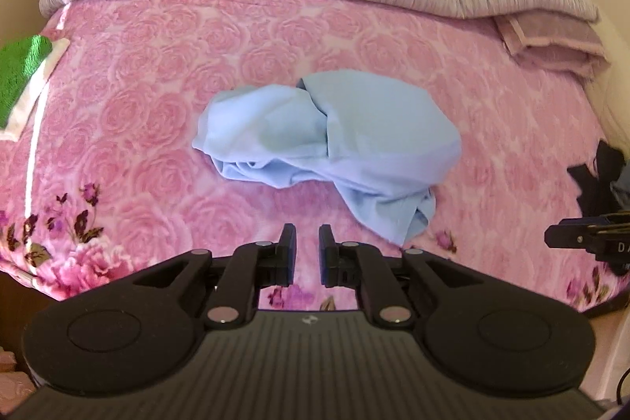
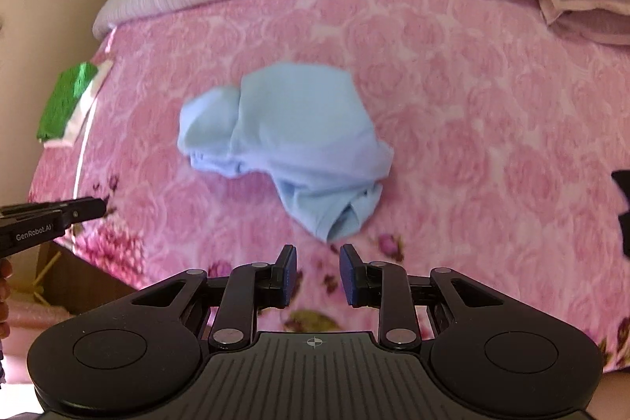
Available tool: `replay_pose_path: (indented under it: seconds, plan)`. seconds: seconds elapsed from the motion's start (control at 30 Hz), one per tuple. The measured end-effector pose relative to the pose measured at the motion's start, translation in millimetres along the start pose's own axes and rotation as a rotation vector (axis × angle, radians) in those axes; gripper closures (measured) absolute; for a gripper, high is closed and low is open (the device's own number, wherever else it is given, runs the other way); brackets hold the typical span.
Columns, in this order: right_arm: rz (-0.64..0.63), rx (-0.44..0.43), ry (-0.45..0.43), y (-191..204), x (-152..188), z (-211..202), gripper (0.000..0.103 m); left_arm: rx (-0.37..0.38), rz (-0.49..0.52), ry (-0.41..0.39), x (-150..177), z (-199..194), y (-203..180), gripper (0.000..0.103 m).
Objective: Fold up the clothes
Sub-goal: 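Lift the sweatshirt with both grippers and drop it on the open bed, then move both open grippers toward the crumpled sweatshirt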
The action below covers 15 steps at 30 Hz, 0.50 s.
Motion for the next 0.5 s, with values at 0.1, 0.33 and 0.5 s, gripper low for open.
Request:
replay_pose_path:
  seconds: [0.1,0.33,0.5]
  plan:
    - [-0.02,-0.007,0.012,3.7,19.2,1.3,0.075,-0.029,0.024,-0.016,15.0,-10.3,-11.8,0.088]
    - [-0.02,-0.018,0.001,5.0,67.7,-10.6,0.075,-0.047,0.054,-0.039,56.3,-31.8,-39.8,0.087]
    - [-0.01,-0.02,-0.007,5.5,103.9,-20.4,0.075,-0.053,0.061,-0.043,91.3,-46.5,-56.4,0.086]
Point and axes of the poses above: each gripper's, at about its wrist camera, not at the fingertips, and z roughly the way its jaws point, y to its left, x to its underside, the point moved 2 cm from there along z, roughly the way its jaws point, and after that the axes turned 8 degrees about y, right-handed, at the moved point
